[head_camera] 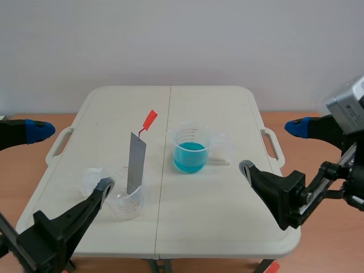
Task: Hold the metal plate by the orange handle, dip it into the blue solution, take it out and point at it, then put the plate back in the beaker on the left.
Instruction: 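Return to the home posture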
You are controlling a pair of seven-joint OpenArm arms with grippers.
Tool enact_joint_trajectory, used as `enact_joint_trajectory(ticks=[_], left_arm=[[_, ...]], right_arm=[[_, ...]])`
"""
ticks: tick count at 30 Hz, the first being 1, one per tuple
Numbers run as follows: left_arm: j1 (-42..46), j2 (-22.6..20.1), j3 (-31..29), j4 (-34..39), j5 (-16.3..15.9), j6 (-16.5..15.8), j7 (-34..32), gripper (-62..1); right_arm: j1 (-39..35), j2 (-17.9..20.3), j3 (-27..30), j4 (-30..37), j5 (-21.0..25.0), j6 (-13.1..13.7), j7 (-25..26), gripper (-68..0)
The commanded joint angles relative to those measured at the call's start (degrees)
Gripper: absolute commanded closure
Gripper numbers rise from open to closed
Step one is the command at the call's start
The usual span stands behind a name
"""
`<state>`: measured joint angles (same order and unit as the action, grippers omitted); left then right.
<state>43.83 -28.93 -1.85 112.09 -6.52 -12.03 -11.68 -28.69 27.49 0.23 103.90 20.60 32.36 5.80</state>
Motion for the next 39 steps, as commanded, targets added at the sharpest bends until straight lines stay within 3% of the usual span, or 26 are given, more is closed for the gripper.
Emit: enact_joint_trajectory(ticks=[1, 6, 14, 39], left_arm=[[-0.24, -0.72, -0.04, 1.38, -0.33, -0.13, -1.16, -62.3], [-0.59, -1.92, -0.04, 1.66, -0.33, -0.59, -2.01, -62.3], [-0.85, -1.90, -0.04, 1.66, -2.10, -1.09, -0.09, -62.3], [-0.85, -1.44, -0.04, 1.55, -2.27, -1.20, 0.59, -62.3]], right_arm=[[0.72, 0.74, 0.48, 1.16, -0.11, 0.00, 1.16, -66.3], [1.07, 0.74, 0.57, 1.16, -2.60, -0.02, 0.98, -66.3], [1.09, 0.72, 0.57, 1.16, -2.62, 0.00, 1.03, -66.3], [1.09, 0.57, 0.57, 1.16, -2.60, -0.02, 1.03, -66.3]])
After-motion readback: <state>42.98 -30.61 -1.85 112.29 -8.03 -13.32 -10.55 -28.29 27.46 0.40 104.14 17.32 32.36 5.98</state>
